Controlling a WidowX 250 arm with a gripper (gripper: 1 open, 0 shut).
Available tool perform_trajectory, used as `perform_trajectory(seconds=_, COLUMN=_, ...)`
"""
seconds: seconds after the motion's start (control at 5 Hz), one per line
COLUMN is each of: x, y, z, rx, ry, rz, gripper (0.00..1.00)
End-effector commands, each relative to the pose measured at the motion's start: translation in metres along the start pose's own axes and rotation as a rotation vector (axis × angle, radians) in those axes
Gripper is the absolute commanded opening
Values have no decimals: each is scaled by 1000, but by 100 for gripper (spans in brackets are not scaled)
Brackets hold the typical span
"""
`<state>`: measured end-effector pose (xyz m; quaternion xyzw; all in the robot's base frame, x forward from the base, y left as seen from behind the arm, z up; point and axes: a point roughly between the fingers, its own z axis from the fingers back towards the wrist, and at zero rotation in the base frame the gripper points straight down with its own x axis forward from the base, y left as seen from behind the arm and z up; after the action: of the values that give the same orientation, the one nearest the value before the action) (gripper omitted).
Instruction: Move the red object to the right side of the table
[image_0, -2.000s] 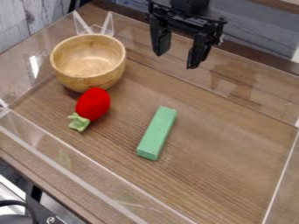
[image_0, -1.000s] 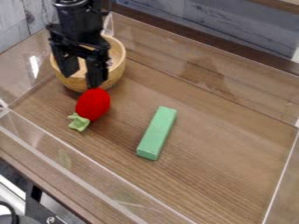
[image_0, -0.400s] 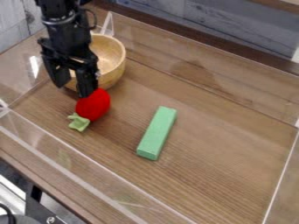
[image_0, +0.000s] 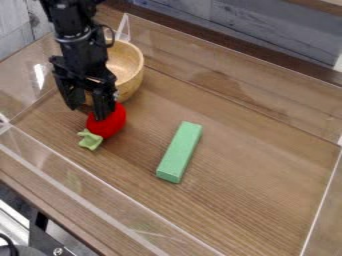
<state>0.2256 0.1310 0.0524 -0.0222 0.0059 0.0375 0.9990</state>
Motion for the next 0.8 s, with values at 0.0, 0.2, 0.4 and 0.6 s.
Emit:
perform_trajectory(seconds=0.0, x=11, y=7, z=6, rx=17, ry=-49, rz=22, gripper=100)
perform_trajectory(seconds=0.2, x=15, y=10, z=6, rx=10, ry=-57, rz=37, gripper=100)
perform_trajectory(seconds=0.4, x=19, y=14, z=5, rx=5, ry=-61, rz=51, gripper=100)
perform_trajectory(seconds=0.6, x=21, y=17, z=4, rx=-2, ry=-64, rz=63, gripper=100)
